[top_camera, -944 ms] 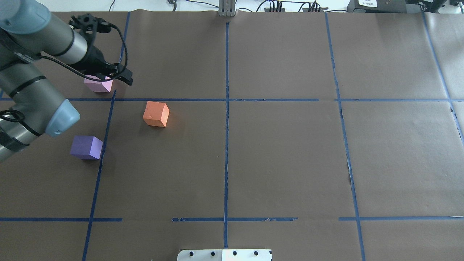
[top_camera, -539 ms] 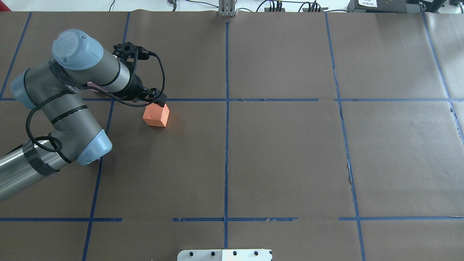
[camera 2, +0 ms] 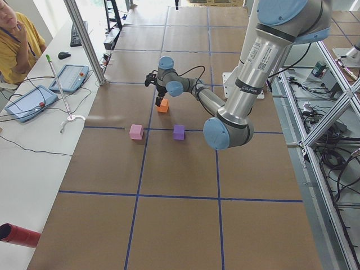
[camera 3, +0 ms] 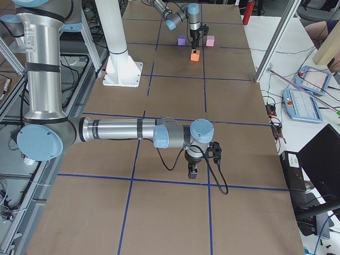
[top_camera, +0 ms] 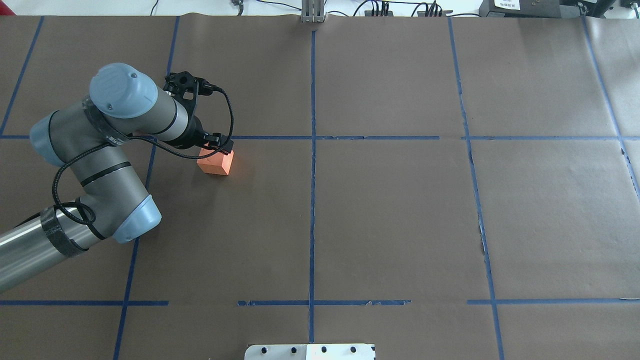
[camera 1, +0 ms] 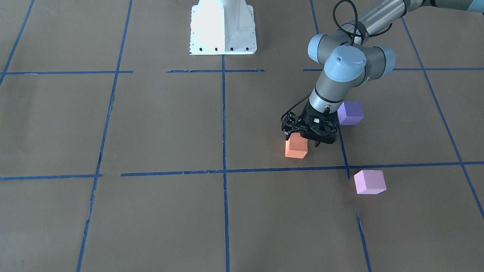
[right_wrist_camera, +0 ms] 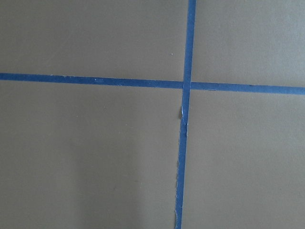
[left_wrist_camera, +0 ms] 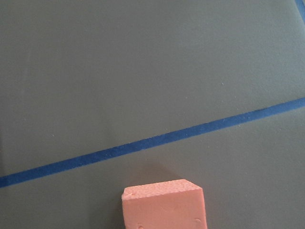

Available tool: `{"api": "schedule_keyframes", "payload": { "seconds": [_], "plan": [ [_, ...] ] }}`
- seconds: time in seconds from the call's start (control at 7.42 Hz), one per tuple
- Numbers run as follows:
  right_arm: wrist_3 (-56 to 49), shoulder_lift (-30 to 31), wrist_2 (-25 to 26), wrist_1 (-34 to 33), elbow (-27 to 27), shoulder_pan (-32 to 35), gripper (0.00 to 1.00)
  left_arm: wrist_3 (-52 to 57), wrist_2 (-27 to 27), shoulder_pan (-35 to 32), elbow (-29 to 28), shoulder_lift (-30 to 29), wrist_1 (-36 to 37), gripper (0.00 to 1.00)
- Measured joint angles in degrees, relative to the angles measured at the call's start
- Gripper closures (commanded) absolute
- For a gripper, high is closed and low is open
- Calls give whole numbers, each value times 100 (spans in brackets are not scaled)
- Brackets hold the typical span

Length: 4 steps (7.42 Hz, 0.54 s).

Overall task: Arrange blocks in a line
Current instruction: 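Close the left gripper on the orange cube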

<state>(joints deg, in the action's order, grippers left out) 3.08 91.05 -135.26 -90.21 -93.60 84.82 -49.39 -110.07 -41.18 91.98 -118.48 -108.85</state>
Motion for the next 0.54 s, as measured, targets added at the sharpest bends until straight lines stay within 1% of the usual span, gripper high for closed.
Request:
{"api": "schedule_keyframes", "payload": {
  "seconds": [0.13, 0.54],
  "plan": [
    [0, 0, 0, 0, 0, 0, 0, -11, 115, 17, -15, -57, 175, 0],
    [0, 0, 0, -5, 0, 0, 0, -38, 222, 76, -122, -245, 540, 0]
  ]
}}
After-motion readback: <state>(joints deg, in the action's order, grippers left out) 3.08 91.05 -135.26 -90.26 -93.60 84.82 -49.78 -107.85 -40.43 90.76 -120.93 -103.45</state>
